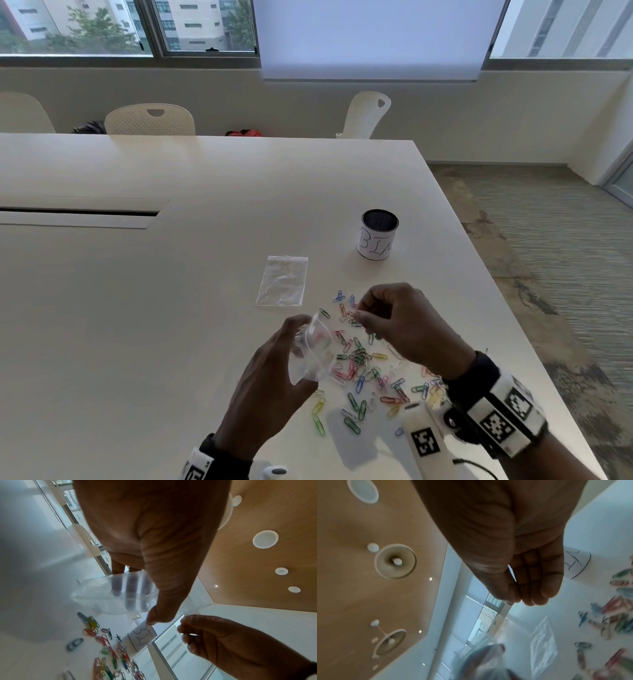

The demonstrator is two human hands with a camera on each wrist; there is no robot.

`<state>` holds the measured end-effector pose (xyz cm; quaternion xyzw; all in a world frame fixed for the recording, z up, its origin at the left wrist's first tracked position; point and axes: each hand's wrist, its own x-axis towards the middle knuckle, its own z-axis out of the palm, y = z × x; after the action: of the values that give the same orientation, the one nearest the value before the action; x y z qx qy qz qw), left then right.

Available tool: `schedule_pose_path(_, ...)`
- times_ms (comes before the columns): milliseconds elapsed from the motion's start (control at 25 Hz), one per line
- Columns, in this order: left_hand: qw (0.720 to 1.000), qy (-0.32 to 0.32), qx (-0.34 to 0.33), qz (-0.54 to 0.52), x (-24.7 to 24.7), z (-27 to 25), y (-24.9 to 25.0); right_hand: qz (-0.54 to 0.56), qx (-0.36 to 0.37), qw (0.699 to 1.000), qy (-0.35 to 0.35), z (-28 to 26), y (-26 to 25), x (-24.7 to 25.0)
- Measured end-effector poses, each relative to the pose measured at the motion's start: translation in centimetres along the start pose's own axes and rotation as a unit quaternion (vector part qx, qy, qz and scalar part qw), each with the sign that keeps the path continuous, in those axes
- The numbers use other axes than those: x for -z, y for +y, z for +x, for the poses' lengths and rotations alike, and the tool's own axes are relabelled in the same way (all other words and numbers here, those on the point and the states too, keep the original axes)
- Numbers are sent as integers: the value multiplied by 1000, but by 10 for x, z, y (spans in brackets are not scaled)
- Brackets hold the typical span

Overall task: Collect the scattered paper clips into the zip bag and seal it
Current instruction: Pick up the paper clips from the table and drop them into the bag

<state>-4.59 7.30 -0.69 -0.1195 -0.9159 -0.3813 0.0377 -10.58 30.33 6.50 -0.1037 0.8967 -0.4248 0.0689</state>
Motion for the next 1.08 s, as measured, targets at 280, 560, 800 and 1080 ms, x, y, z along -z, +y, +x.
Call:
schedule_pose_path(280,999,18,30,-16,9,7,-16,-170,51,984,-33,74,47,-24)
schedule_pose_path(560,999,18,37,-17,12,13,-22,-311,63,930,-184,119,71,-45)
schedule_pose_path(800,999,22,45,-15,14,25,-27,-295,103,925,-216,111,85,-33)
schedule_pose_path(1080,999,8,45,-17,9,47,-29,-272,160,932,-177,96,89,-36)
